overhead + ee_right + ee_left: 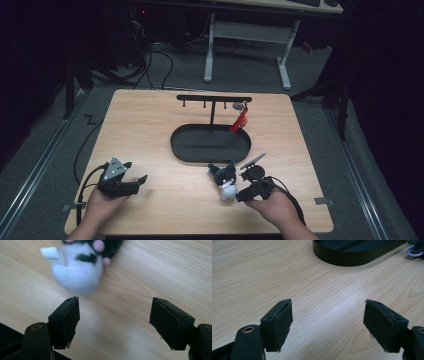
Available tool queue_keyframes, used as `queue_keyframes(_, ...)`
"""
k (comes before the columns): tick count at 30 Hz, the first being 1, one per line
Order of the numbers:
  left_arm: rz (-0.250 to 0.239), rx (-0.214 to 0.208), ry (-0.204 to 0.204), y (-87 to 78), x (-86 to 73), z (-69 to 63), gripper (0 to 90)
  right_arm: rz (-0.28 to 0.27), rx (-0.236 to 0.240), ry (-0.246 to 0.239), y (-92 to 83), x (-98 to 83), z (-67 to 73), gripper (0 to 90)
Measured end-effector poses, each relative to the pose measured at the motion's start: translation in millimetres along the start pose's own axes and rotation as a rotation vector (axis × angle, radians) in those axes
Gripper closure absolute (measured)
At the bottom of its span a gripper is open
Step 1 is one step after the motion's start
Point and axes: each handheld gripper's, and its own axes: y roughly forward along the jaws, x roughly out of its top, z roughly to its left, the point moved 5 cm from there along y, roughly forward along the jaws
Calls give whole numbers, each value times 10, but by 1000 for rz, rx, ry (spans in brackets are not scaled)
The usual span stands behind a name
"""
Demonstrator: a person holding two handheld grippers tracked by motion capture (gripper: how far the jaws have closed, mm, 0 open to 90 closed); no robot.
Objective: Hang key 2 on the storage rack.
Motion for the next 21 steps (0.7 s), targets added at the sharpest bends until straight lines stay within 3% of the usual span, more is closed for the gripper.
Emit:
queue_keyframes(13, 6, -10, 12, 0, 3, -11, 236, -4, 41, -65, 140, 189, 269, 166)
queue_keyframes(19, 7, -12, 16, 12, -1, -17, 236, 5, 59, -73, 296, 280, 342, 165)
queue_keyframes(21, 11, -13, 21, 11, -3, -18, 236, 5, 60, -53, 346, 305, 348, 176)
